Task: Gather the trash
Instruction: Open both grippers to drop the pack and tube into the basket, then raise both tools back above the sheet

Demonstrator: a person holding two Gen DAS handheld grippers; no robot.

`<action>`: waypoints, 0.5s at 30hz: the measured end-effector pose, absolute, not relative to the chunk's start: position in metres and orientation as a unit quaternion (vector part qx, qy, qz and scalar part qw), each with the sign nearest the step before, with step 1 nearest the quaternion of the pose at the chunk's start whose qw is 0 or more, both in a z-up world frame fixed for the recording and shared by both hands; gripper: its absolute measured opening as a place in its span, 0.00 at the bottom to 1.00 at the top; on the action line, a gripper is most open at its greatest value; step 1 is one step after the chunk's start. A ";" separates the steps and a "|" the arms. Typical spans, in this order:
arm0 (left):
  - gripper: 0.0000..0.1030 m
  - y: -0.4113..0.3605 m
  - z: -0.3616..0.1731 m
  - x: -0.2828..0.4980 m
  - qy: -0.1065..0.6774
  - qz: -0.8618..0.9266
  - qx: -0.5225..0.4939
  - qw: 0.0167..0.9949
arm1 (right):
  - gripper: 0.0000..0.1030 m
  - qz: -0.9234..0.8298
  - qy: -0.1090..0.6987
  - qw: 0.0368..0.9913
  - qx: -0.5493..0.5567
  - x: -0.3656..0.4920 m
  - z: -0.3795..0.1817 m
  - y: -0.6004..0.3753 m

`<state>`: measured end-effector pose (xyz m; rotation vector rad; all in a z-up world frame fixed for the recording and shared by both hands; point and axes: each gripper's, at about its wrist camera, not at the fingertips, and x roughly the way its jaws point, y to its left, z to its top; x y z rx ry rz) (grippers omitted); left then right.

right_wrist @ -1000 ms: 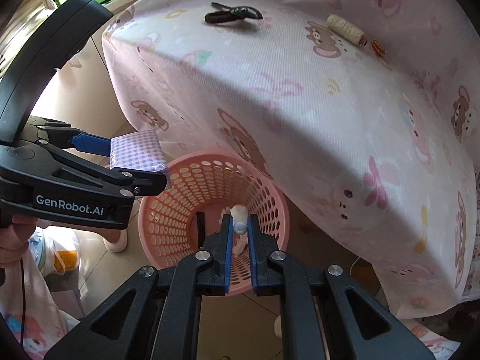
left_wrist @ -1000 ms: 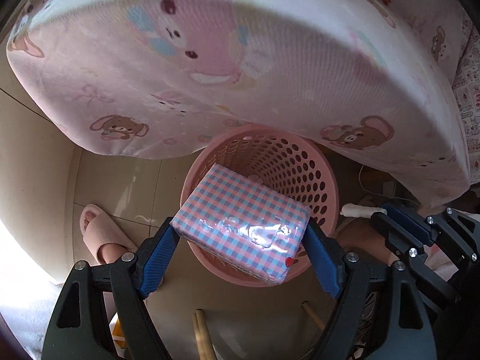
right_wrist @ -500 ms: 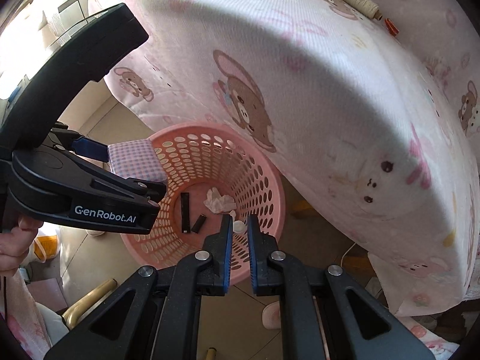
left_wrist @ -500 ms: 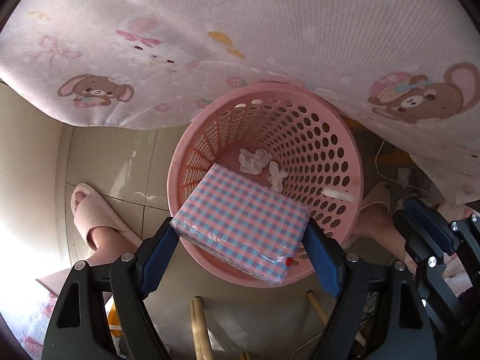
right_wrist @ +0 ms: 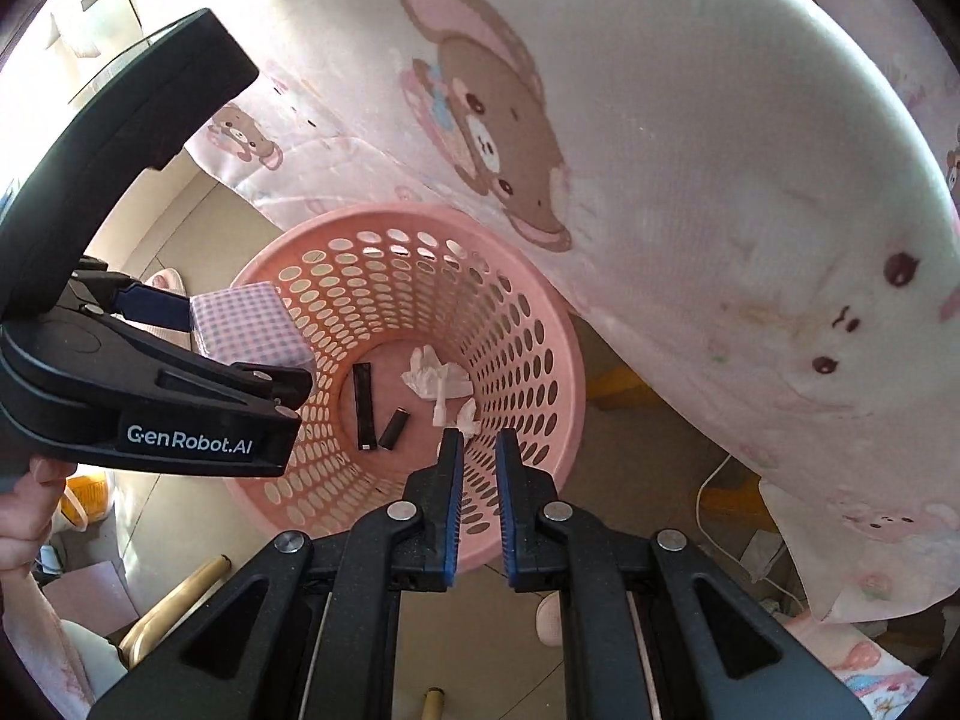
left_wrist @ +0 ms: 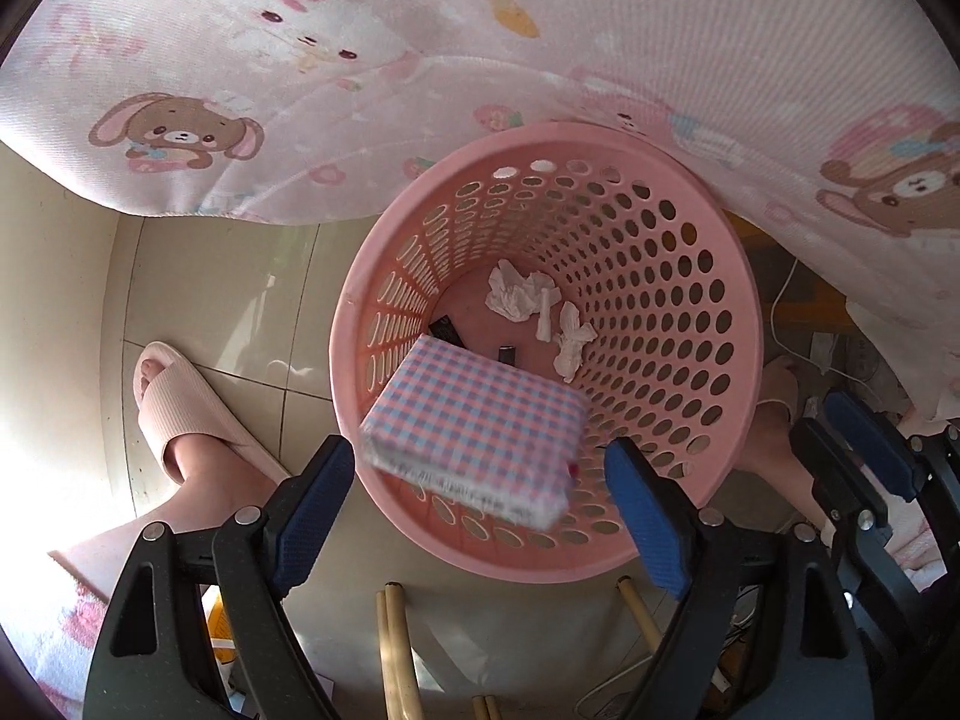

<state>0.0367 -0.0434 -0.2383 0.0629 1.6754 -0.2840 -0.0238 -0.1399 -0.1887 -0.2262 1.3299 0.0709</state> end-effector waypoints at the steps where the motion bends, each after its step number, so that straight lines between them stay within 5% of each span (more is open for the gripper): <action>1: 0.83 -0.043 -0.237 0.037 0.738 -0.123 0.029 0.663 | 0.28 0.031 0.615 0.781 -0.105 -0.024 -0.188 -0.141; 15: 0.88 -0.041 -0.179 0.043 0.676 -0.105 0.057 0.728 | 0.34 0.021 0.574 0.817 -0.055 -0.028 -0.139 -0.160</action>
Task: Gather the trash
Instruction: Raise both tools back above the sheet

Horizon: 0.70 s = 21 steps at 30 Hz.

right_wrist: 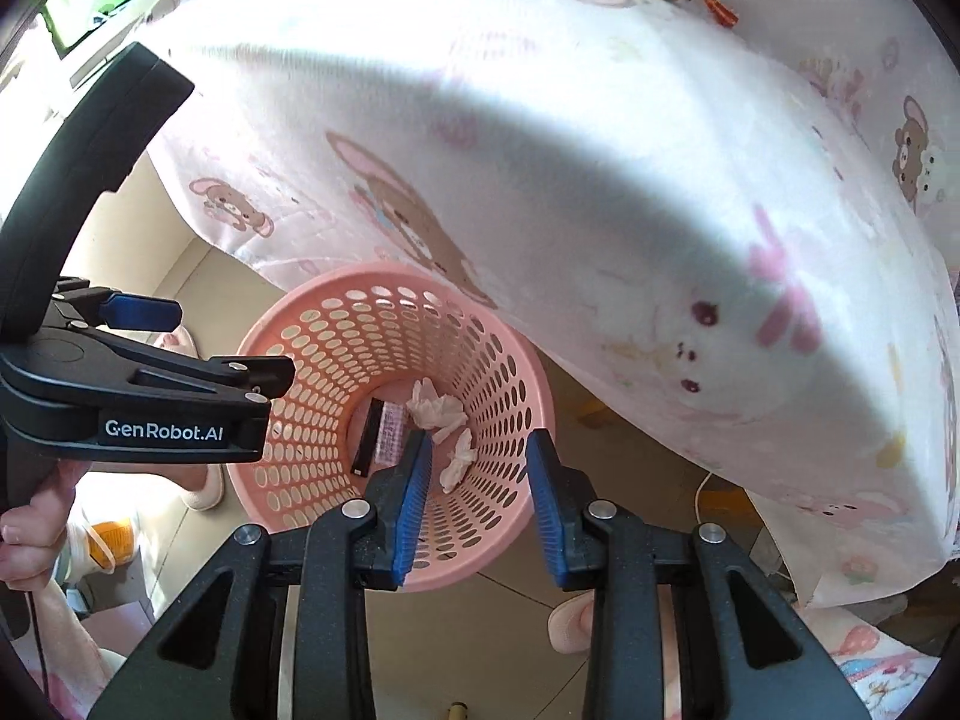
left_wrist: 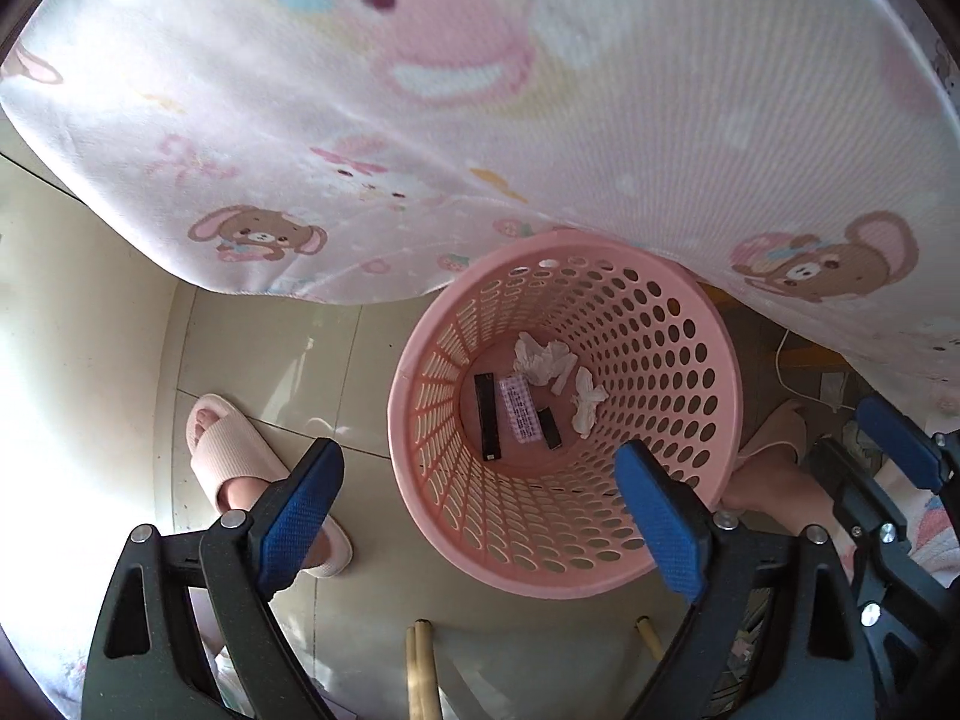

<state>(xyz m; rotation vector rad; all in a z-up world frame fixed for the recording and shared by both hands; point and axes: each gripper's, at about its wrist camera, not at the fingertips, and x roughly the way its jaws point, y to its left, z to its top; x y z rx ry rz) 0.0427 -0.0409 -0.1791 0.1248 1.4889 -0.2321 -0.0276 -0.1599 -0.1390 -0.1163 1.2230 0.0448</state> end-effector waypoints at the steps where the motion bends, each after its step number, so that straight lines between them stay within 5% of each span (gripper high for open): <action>1: 0.88 -0.041 -0.172 0.042 0.666 -0.102 0.061 0.736 | 0.34 0.024 0.569 0.821 -0.049 -0.028 -0.133 -0.161; 16: 0.90 -0.015 -0.083 0.033 0.526 -0.094 0.029 0.845 | 0.34 -0.001 0.435 0.900 -0.022 -0.047 -0.052 -0.173; 21: 0.96 -0.014 -0.063 0.032 0.472 -0.099 0.036 0.875 | 0.42 -0.008 0.420 0.907 -0.011 -0.046 -0.047 -0.179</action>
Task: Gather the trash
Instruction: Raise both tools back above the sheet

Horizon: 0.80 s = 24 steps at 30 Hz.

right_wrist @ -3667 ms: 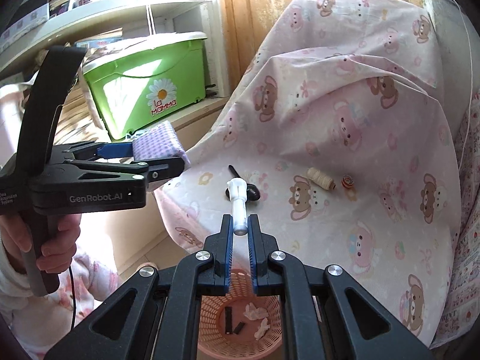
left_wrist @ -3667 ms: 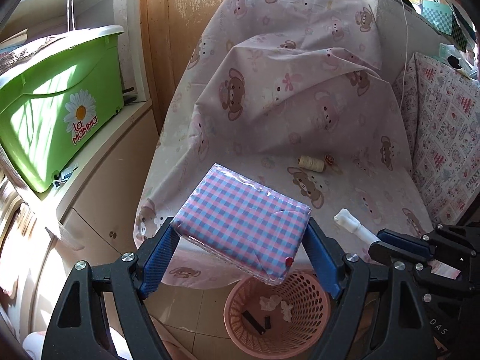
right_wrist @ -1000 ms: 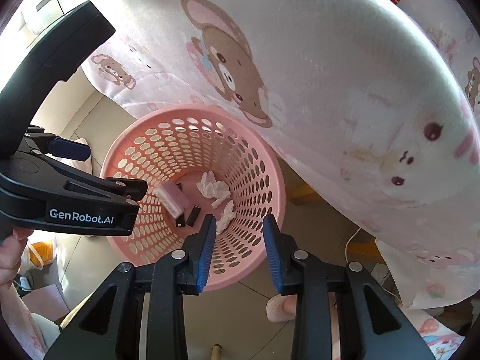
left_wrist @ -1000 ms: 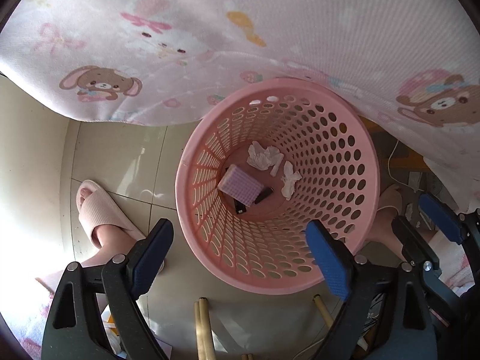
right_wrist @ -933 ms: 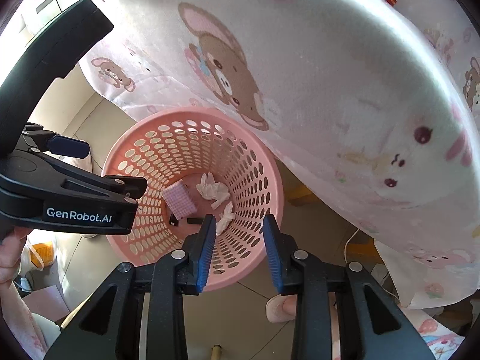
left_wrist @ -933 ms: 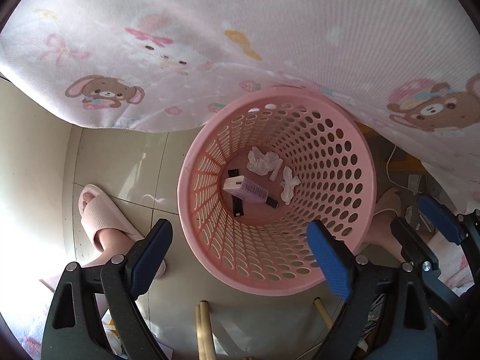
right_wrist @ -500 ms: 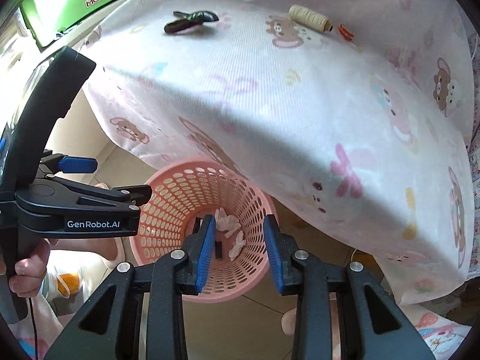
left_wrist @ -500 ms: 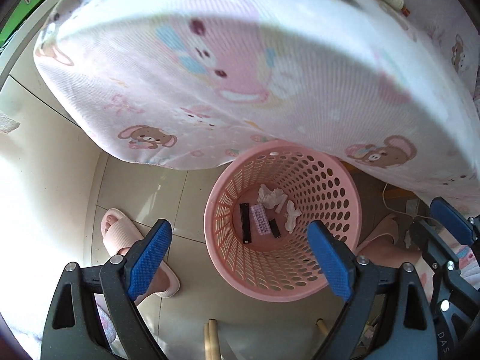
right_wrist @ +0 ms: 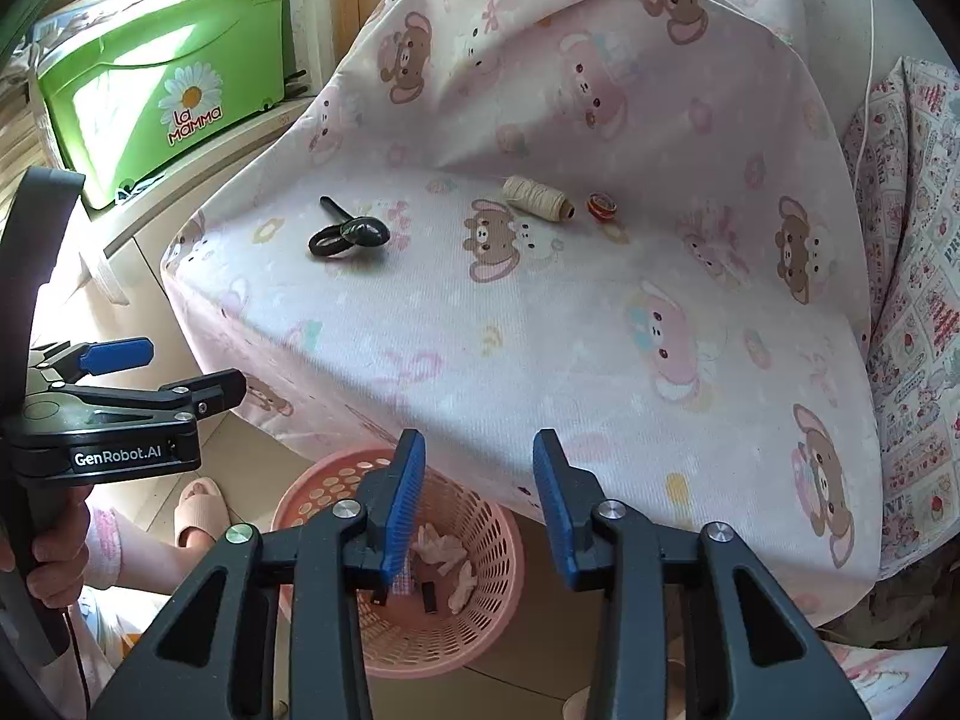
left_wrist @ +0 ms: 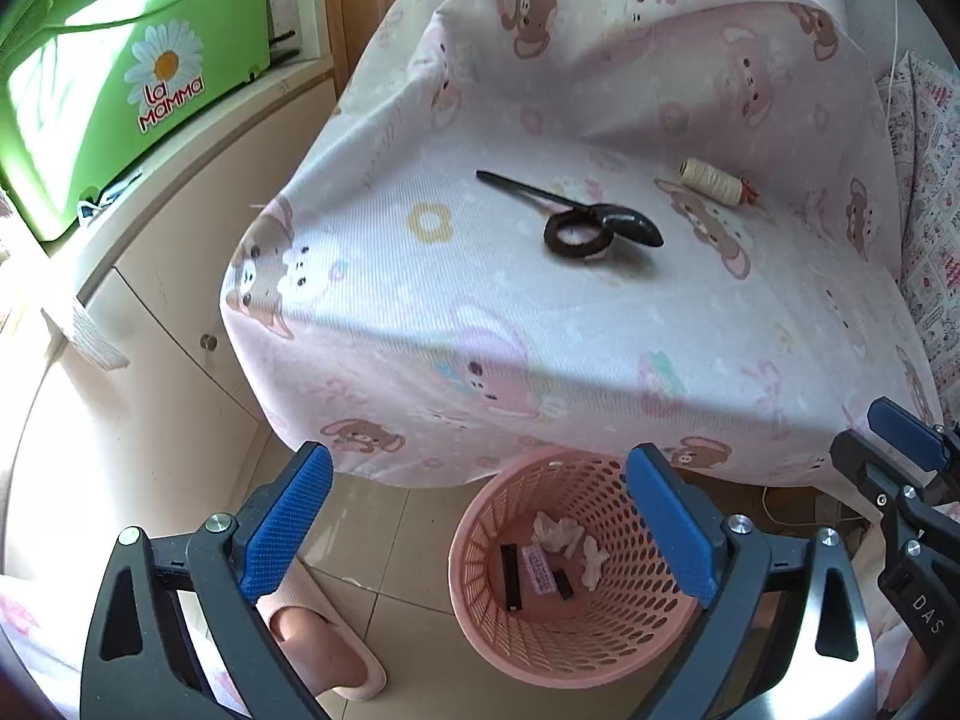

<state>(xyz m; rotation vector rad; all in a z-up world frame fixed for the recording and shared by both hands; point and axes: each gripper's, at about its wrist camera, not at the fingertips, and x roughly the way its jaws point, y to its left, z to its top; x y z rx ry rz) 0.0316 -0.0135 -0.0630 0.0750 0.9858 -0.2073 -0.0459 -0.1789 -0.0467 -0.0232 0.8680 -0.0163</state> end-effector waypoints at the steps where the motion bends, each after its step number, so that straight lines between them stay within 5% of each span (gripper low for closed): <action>1: 0.96 -0.013 -0.060 0.031 0.463 -0.101 0.034 0.880 | 0.42 -0.009 0.419 0.908 -0.011 -0.047 -0.045 -0.180; 13: 0.98 -0.017 -0.034 0.022 0.402 -0.110 0.039 0.908 | 0.48 -0.025 0.390 0.921 -0.003 -0.048 -0.034 -0.191; 24: 0.98 -0.022 -0.010 0.043 0.385 -0.123 0.040 0.914 | 0.63 -0.038 0.385 0.922 -0.006 -0.022 -0.017 -0.209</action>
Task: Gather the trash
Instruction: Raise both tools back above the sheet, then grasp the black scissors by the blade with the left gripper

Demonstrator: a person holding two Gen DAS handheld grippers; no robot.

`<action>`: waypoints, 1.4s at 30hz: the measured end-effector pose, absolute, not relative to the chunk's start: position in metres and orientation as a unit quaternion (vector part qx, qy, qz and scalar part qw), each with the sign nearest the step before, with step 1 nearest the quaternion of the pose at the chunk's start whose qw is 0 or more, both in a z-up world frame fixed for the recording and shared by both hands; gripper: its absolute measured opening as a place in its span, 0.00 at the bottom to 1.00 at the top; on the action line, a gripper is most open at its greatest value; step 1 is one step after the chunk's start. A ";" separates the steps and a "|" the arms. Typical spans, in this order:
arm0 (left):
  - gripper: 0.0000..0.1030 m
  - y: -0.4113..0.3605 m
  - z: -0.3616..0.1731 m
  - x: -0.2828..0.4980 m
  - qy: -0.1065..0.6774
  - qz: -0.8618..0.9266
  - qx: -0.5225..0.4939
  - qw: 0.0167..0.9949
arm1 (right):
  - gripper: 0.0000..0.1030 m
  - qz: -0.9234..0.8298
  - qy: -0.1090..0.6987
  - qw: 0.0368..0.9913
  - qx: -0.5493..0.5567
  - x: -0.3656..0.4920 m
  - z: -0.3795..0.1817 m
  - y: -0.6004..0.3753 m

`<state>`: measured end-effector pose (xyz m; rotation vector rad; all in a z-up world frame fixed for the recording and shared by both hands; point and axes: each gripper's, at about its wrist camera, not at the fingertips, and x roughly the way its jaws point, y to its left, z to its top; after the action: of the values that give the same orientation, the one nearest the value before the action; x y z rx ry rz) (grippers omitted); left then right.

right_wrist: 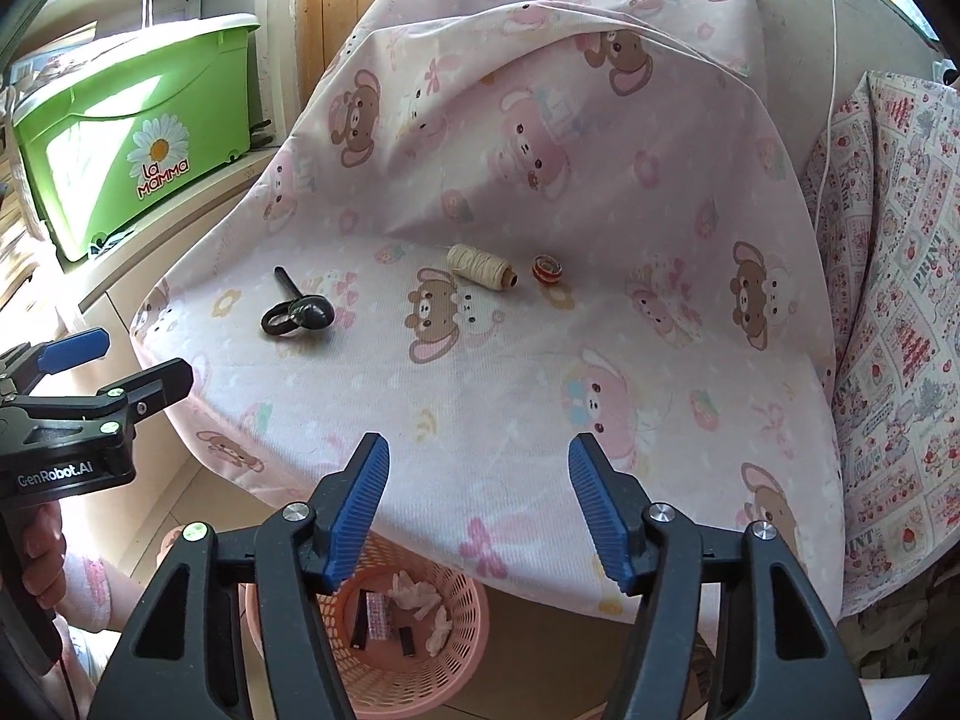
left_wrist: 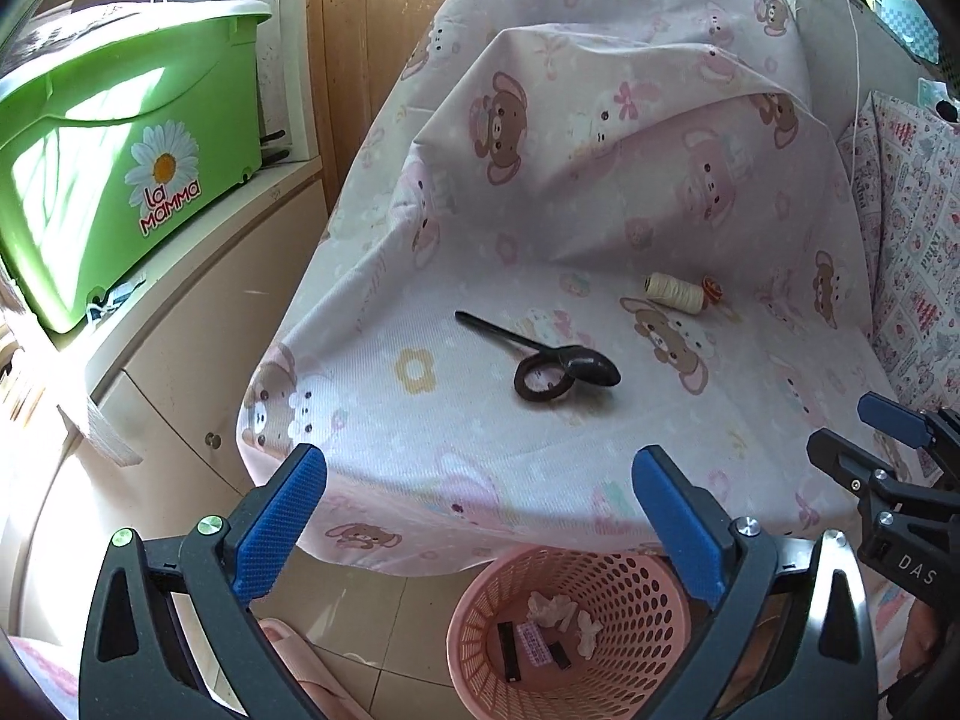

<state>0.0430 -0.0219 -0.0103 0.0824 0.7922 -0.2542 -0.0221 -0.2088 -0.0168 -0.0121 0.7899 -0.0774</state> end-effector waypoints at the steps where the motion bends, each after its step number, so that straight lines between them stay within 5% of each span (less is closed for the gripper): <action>1: 0.98 -0.023 0.000 0.047 0.377 -0.126 0.046 0.916 | 0.64 -0.034 0.384 0.923 -0.003 -0.016 -0.011 -0.214; 9: 0.98 -0.015 0.054 0.086 0.324 -0.106 0.038 0.939 | 0.77 -0.064 0.335 0.940 -0.006 0.024 0.043 -0.257; 21: 0.98 0.014 -0.005 0.109 0.409 -0.072 -0.010 0.909 | 0.80 -0.118 0.334 0.932 0.082 0.036 0.010 -0.305; 42: 0.98 0.002 -0.035 0.101 0.452 -0.075 0.030 0.888 | 0.80 -0.129 0.331 0.934 0.028 0.042 0.006 -0.292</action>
<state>0.1008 0.0015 -0.0346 0.0619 0.9389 -0.1553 0.0424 -0.2918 0.0057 0.0568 0.6775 -0.2646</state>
